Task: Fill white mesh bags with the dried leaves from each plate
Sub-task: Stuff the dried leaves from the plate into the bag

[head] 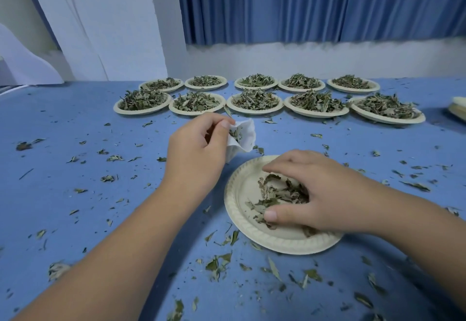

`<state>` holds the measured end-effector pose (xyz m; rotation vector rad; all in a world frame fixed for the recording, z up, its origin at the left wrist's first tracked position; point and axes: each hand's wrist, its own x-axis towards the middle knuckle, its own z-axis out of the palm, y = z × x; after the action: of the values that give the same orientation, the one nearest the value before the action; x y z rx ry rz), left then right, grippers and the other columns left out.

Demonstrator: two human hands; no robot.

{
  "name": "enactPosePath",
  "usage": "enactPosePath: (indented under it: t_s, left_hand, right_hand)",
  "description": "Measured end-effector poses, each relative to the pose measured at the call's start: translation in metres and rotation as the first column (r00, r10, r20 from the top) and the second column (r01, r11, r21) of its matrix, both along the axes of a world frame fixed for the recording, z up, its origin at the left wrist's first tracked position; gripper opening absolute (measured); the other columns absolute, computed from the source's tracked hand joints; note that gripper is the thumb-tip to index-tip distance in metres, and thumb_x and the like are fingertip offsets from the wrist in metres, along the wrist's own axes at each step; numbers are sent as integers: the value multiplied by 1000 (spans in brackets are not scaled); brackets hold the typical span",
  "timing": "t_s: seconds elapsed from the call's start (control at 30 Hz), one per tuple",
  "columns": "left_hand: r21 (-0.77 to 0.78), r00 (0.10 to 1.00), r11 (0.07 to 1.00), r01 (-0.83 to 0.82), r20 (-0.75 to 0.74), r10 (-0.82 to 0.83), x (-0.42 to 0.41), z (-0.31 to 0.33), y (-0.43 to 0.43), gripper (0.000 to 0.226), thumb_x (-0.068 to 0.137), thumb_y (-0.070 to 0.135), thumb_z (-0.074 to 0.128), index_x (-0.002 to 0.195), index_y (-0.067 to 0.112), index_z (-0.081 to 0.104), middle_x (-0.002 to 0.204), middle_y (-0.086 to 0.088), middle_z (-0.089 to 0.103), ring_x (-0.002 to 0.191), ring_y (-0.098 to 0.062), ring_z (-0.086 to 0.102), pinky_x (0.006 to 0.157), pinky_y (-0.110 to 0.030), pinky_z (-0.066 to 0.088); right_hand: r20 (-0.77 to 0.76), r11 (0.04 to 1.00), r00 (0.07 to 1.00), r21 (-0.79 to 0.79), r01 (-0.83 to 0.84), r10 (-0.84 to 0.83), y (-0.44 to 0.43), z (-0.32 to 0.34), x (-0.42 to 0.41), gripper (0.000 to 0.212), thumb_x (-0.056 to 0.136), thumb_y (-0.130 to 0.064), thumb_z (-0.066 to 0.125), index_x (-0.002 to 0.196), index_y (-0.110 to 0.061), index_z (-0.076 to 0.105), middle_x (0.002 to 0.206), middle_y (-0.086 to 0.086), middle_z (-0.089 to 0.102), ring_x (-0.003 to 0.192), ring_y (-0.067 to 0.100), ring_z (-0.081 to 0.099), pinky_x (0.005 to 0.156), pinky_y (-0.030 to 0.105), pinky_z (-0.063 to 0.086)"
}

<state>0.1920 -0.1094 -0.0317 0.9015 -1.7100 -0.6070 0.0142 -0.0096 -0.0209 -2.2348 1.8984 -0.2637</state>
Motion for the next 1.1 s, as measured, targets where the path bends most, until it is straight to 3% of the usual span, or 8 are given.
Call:
enactPosePath:
  t_s: [0.1, 0.3, 0.43, 0.6, 0.7, 0.83, 1.0, 1.1]
  left_hand:
    - [53, 999, 998, 16, -31, -14, -3, -1, 3, 21, 98, 24, 54, 84, 32, 69, 65, 19, 58, 51, -1, 46, 47, -12, 35]
    - [102, 998, 994, 46, -48, -41, -4, -4, 5, 21, 97, 27, 55, 84, 33, 69, 70, 4, 61, 51, -2, 45, 47, -18, 38]
    - [97, 998, 994, 51, -40, -47, -4, -3, 6, 21, 97, 26, 55, 84, 34, 69, 71, 1, 61, 50, -2, 44, 45, -14, 36]
    - [115, 998, 992, 55, -47, -50, -6, -3, 8, 21, 96, 25, 56, 84, 33, 70, 60, 6, 57, 47, -1, 43, 45, -9, 31]
    - [113, 998, 992, 52, -44, -47, -6, -2, 8, 22, 97, 24, 55, 83, 33, 70, 69, 2, 62, 49, -1, 44, 46, -10, 33]
    - [98, 999, 994, 46, -21, -44, -4, -1, 8, 21, 97, 24, 54, 85, 32, 70, 71, 0, 61, 48, -2, 43, 45, -11, 33]
    - [100, 999, 994, 38, -25, -35, -5, 0, 8, 22, 97, 24, 54, 84, 31, 71, 69, 1, 60, 48, -2, 42, 44, -12, 31]
    - [104, 999, 994, 34, -25, -32, -5, -1, 8, 22, 96, 25, 55, 82, 34, 70, 61, 12, 58, 48, 0, 44, 44, -10, 32]
  right_hand:
    - [-22, 1000, 999, 10, -29, 29, -2, -6, 5, 94, 60, -90, 36, 143, -47, 27, 145, -28, 26, 136, 2, 20, 113, 32, 26]
    - [35, 994, 994, -30, -105, 106, -1, -7, 5, 51, 81, -55, 64, 128, -44, 51, 120, -27, 47, 117, -7, 36, 95, 13, 30]
    - [56, 988, 987, -50, -146, 149, 2, -5, 5, 50, 83, -52, 62, 131, -47, 49, 122, -29, 43, 117, -10, 33, 99, 10, 26]
    - [12, 965, 968, -88, -248, 250, 1, -7, 17, 32, 88, -46, 60, 120, -42, 63, 116, -25, 52, 112, -2, 41, 104, 28, 30]
    - [42, 968, 968, -60, -245, 248, 2, -3, 12, 23, 88, -37, 64, 110, -40, 70, 107, -25, 58, 106, -5, 43, 100, 25, 32]
    - [96, 993, 989, 21, -119, 116, 8, 11, -7, 36, 80, -54, 64, 116, -49, 60, 117, -34, 47, 116, -13, 36, 99, 16, 32]
    - [-145, 993, 988, 94, 66, -51, 17, 19, -14, 87, 57, -91, 23, 137, -57, 28, 122, -30, 32, 112, -4, 34, 87, 24, 35]
    - [-229, 989, 972, 121, 87, -57, 20, 11, -1, 84, 63, -91, 20, 140, -57, 15, 131, -21, 30, 120, 5, 36, 87, 29, 37]
